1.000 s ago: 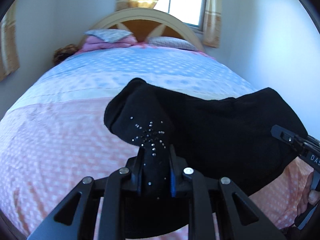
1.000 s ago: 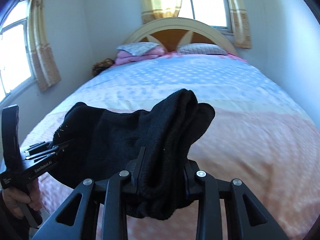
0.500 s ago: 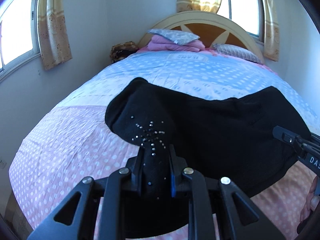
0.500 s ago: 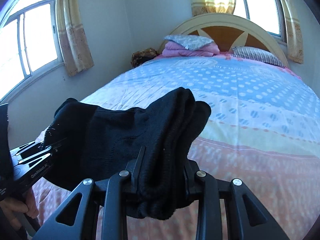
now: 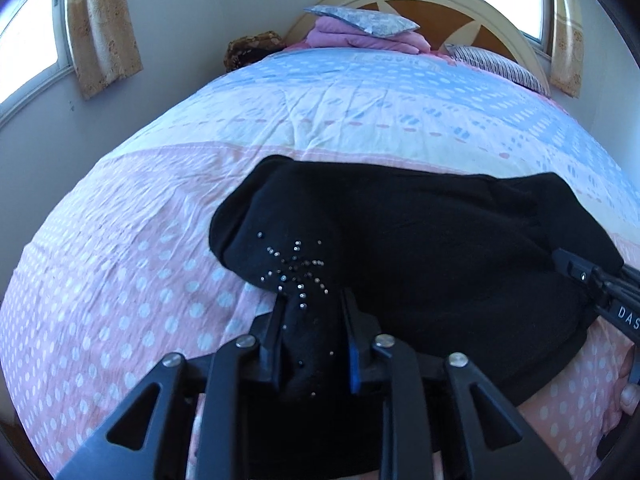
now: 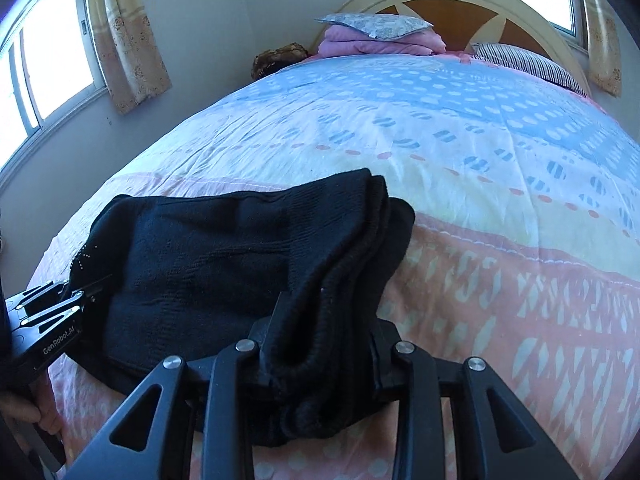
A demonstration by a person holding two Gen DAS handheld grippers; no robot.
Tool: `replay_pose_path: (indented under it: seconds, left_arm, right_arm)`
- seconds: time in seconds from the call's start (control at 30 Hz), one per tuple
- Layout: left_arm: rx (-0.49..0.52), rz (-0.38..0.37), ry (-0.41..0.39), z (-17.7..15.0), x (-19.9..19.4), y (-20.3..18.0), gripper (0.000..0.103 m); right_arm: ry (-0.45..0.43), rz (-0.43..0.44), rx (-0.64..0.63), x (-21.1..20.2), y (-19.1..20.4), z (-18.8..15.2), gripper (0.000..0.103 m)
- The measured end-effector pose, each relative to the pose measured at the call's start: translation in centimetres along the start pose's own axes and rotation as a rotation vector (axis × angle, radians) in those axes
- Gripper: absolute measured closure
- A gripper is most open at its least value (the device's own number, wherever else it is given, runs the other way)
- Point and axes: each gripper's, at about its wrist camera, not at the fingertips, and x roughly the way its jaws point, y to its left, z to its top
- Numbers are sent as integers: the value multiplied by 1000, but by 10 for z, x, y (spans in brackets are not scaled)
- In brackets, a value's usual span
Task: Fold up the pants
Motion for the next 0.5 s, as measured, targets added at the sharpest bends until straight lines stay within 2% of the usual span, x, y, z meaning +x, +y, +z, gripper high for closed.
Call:
replay_pose_path:
  seconds: [0.03, 0.07, 0.1, 0.13, 0.23, 0.3, 0.37, 0.43, 0.5]
  left_arm:
    - [-16, 7, 2, 4, 2, 1, 54]
    - [-42, 23, 9, 3, 3, 7, 46]
    - [-66, 38, 18, 3, 3, 14, 32]
    - [-77, 41, 24, 2, 3, 19, 24]
    - [-86, 45, 45, 0, 0, 33, 11]
    - [-93, 57, 56, 0, -9, 42, 10]
    - [-134, 69, 27, -1, -26, 55, 10]
    - [-157, 114, -13, -2, -39, 62, 10]
    - [-160, 200, -71, -5, -57, 66, 10]
  right_arm:
    - [1, 0, 6, 1, -1, 0, 70]
    - [2, 3, 11, 1, -3, -1, 68]
    - [4, 6, 16, 3, -6, 1, 65]
    - [6, 8, 22, 4, -8, 2, 63]
    - [10, 18, 54, 6, -15, 2, 55]
    - [8, 27, 75, 7, -19, 1, 51]
    - [-2, 30, 75, 5, -19, 0, 49]
    - [-11, 54, 90, 2, -22, 0, 48]
    - [-19, 105, 153, -6, -32, -1, 48]
